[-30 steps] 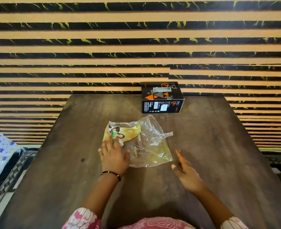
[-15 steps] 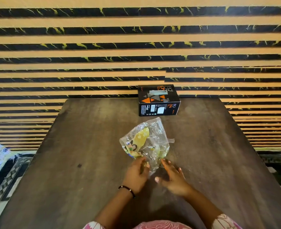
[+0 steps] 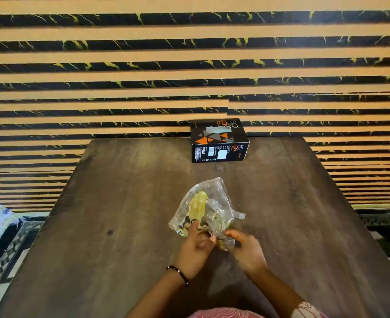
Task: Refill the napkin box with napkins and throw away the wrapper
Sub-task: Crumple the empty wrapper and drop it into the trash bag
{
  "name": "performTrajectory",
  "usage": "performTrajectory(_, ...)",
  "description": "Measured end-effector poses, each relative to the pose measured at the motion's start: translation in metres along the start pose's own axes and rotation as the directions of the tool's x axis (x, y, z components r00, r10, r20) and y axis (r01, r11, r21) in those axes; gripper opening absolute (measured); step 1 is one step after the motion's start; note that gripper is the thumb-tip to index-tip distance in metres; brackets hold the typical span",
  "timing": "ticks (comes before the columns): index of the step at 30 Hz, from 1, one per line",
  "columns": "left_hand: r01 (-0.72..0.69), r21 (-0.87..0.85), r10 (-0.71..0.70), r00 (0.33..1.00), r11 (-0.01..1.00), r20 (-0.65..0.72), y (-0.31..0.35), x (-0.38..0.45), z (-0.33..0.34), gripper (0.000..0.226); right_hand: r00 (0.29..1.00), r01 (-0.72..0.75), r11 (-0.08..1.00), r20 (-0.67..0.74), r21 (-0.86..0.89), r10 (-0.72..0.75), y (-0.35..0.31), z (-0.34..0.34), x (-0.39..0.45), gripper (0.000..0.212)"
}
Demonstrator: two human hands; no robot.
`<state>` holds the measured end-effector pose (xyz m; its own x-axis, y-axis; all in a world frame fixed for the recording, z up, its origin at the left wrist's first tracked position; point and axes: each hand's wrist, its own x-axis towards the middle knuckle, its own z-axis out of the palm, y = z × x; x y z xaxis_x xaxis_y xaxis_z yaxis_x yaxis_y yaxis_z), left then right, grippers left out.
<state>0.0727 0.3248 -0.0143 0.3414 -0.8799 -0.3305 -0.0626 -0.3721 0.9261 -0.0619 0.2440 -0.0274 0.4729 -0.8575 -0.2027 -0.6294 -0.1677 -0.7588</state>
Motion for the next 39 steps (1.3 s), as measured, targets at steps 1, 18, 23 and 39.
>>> performTrajectory(1, -0.031, 0.077, 0.037, 0.996, 0.997, -0.076, -0.002, 0.000, -0.001, 0.065, 1.000, 0.002, 1.000, -0.012, 0.011, -0.002, 0.000, -0.001, 0.000, 0.030)
performTrajectory(18, -0.295, 0.218, 0.279, 0.955, 0.930, 0.101, 0.007, -0.004, -0.013, 0.033, 0.962, 0.061, 0.972, 0.247, 0.226, -0.118, -0.018, -0.026, -0.008, 0.018)
performTrajectory(23, -0.239, 0.196, 0.262, 0.959, 0.951, -0.105, 0.011, -0.003, -0.013, 0.020, 0.971, 0.138, 0.976, 0.173, 0.167, -0.167, -0.026, -0.028, -0.011, 0.043)
performTrajectory(39, -0.296, -0.069, 0.304, 0.927, 0.953, 0.219, 0.021, -0.011, -0.017, 0.029, 0.969, 0.025, 0.920, 0.216, 0.392, -0.119, -0.033, -0.061, -0.015, 0.039)
